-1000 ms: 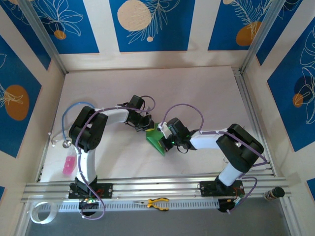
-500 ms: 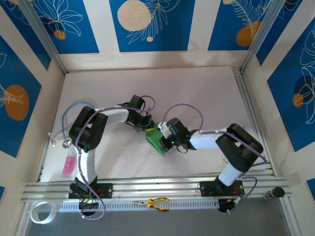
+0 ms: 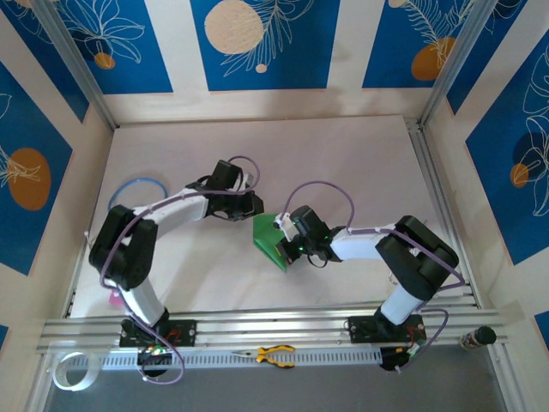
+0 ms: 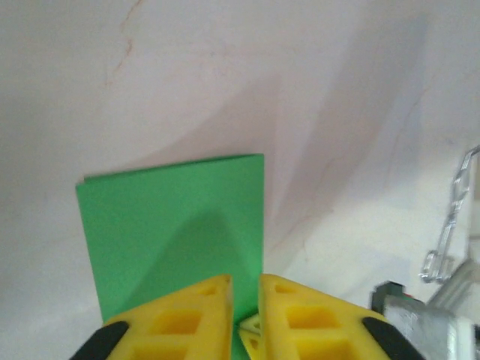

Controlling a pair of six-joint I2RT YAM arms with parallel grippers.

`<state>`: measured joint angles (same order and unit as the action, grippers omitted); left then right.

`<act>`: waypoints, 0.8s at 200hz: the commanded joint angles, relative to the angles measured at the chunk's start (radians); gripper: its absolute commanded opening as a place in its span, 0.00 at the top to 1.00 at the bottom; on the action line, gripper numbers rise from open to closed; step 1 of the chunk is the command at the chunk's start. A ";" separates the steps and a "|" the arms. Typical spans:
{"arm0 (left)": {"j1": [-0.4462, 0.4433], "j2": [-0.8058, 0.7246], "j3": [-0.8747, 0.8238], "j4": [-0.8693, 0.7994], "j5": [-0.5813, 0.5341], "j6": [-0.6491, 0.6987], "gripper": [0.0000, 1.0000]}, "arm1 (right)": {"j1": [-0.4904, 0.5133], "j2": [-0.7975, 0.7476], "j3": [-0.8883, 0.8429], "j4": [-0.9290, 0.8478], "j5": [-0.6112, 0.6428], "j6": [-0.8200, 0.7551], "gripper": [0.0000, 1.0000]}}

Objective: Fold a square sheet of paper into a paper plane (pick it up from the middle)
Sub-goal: Third fold the triangle at the center of the table.

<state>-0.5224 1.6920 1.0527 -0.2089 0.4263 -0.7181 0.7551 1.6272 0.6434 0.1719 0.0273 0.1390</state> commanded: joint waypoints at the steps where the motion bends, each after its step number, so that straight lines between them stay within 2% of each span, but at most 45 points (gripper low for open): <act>1: -0.013 -0.069 -0.121 0.128 0.036 -0.115 0.90 | 0.003 0.014 -0.016 -0.011 0.007 0.002 1.00; 22: -0.029 -0.139 -0.242 0.260 0.047 -0.204 1.00 | 0.001 0.016 -0.016 -0.010 0.005 0.003 1.00; 51: -0.058 -0.176 -0.377 0.446 0.048 -0.317 1.00 | 0.000 0.018 -0.014 -0.008 0.005 0.002 1.00; 81: -0.102 -0.134 -0.423 0.555 0.060 -0.366 1.00 | 0.000 0.019 -0.013 -0.010 0.005 0.005 1.00; 122: -0.143 -0.083 -0.466 0.652 0.040 -0.420 1.00 | 0.000 0.016 -0.016 -0.012 0.009 0.009 1.00; 160: -0.156 -0.058 -0.475 0.648 0.024 -0.426 1.00 | 0.002 0.018 -0.016 -0.007 0.009 0.011 1.00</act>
<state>-0.6682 1.6234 0.5926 0.4011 0.4622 -1.1259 0.7551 1.6272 0.6415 0.1761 0.0277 0.1394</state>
